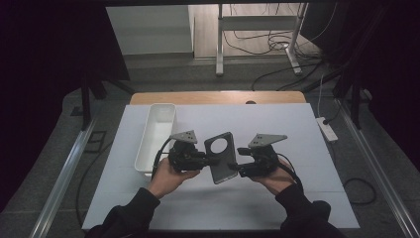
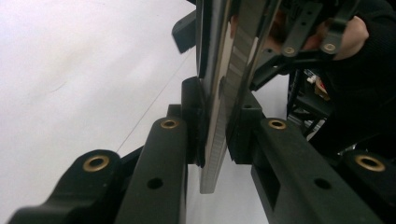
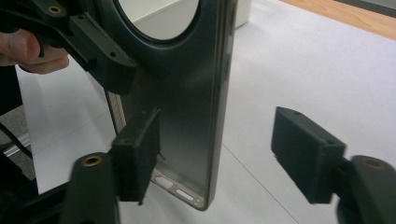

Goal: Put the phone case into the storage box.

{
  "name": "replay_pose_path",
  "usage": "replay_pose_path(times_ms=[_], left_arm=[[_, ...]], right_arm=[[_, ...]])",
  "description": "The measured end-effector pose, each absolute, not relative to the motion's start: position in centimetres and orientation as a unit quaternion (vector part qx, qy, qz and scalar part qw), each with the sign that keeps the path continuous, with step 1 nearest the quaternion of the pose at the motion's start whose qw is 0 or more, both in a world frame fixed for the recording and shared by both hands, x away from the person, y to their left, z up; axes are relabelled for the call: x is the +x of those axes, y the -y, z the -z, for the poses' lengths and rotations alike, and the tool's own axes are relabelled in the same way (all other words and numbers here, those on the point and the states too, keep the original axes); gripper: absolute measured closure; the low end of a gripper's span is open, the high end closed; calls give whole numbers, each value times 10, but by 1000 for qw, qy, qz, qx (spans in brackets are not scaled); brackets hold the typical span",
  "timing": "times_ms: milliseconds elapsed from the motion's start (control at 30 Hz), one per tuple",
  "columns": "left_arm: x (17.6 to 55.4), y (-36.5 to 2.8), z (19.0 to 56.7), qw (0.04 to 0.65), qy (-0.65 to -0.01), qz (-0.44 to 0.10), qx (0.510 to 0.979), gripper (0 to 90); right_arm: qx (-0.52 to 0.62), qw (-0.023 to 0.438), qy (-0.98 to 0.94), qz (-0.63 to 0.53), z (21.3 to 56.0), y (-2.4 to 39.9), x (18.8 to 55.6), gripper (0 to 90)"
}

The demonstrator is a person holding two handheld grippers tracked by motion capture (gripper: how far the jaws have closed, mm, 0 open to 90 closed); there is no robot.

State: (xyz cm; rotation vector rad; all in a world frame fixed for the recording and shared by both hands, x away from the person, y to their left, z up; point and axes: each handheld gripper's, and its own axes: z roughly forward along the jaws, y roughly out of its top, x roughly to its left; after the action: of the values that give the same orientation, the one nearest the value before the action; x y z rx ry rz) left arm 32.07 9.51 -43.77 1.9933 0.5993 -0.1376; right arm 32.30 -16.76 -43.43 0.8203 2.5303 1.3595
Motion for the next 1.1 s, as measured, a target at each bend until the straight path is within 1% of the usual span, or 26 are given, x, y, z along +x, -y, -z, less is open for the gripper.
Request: replay_pose_path(times_ms=[167, 200, 267, 300, 367, 400, 433, 467, 500, 533, 567, 633, 833, 933, 1100], left_arm=[[320, -92, 438, 507, -235, 64, 827, 787], [320, -92, 439, 505, -235, 62, 828, 787], [320, -92, 439, 505, -236, 62, 828, 787], [321, -93, 440, 503, -241, 56, 828, 787], [324, -98, 442, 507, -258, 53, 821, 787], [326, -99, 443, 512, -262, 59, 816, 766], [326, -100, 443, 516, -263, 57, 813, 757], [326, -100, 443, 516, -263, 57, 813, 721], [324, -98, 442, 512, -270, 39, 815, 721], [324, -97, 442, 510, -272, 33, 815, 615], [324, -97, 442, 510, -274, 28, 815, 615], [324, -97, 441, 507, -285, 14, 813, 485], [326, -102, 440, 499, -319, -25, 805, 243], [327, -104, 439, 494, -328, -45, 804, 167], [327, -106, 438, 485, -335, -67, 805, 82]], right_arm=[[256, 41, -846, -466, 435, 168, 325, 553], [252, 38, -847, -468, 434, 168, 325, 623], [247, 33, -848, -467, 433, 169, 325, 678], [247, 33, -848, -467, 433, 169, 325, 678], [238, 17, -850, -469, 432, 172, 326, 780], [235, 9, -849, -473, 431, 173, 326, 805], [234, 7, -848, -476, 430, 173, 325, 807], [234, 7, -848, -476, 430, 173, 325, 807], [235, 21, -849, -472, 427, 171, 322, 809], [240, 45, -851, -465, 425, 168, 319, 810], [240, 45, -851, -465, 425, 168, 319, 810], [246, 70, -851, -458, 424, 168, 317, 810], [261, 122, -846, -449, 422, 170, 314, 810], [277, 134, -841, -444, 422, 171, 315, 810], [296, 151, -834, -440, 422, 174, 315, 810]])
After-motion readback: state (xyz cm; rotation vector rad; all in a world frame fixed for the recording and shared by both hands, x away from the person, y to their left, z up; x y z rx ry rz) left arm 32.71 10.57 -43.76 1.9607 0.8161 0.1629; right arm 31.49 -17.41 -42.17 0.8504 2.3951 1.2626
